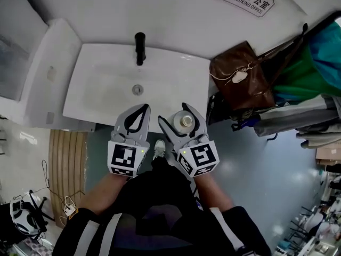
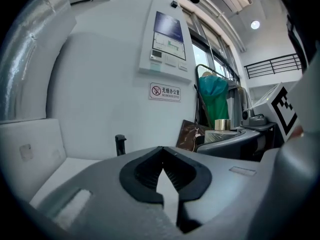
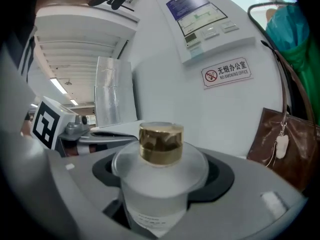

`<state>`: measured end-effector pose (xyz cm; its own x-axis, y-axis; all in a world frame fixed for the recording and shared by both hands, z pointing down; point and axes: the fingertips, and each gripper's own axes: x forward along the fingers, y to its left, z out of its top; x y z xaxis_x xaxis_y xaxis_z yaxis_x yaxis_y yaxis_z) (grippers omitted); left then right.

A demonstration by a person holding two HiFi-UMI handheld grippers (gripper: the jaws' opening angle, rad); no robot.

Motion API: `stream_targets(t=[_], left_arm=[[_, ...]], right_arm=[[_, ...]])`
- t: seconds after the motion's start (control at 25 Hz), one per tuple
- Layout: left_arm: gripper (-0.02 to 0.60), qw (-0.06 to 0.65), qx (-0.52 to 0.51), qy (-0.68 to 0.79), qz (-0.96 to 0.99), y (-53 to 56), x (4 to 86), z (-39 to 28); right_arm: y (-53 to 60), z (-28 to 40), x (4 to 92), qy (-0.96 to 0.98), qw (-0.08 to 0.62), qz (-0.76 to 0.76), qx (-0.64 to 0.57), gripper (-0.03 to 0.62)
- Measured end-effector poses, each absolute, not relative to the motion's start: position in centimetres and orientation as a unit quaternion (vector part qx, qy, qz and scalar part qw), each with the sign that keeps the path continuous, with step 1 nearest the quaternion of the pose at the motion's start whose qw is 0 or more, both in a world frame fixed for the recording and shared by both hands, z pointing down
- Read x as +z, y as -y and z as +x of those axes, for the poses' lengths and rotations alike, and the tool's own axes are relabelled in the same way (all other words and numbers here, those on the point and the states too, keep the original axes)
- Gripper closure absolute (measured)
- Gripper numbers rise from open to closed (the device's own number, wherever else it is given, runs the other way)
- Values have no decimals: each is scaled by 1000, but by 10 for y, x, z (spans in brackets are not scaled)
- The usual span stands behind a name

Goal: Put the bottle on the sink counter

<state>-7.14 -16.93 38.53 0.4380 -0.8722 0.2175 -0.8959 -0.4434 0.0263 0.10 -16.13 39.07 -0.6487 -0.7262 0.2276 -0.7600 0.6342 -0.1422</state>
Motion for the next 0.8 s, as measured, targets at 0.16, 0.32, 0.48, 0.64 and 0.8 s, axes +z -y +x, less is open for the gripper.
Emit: stream_targets(t=[0.16,0.32,0.48,0.64,0.8], left_arm=[[580,72,95,532,839,202,394,-61],[580,71,102,538,834,226,403,-50],[580,73,110,541,830,245,414,-42],[580,78,111,541,830,265,425,-38],[579,84,108,535,834,288,437,-31]], right_arm=[[199,12,397,903,74,407,115,252],[229,22,404,904,78,406,108,251],[254,33,413,900,81,415,107,251],[275,39,422,895,86,425,108,250],[297,41,434,889,95,434,107,250]])
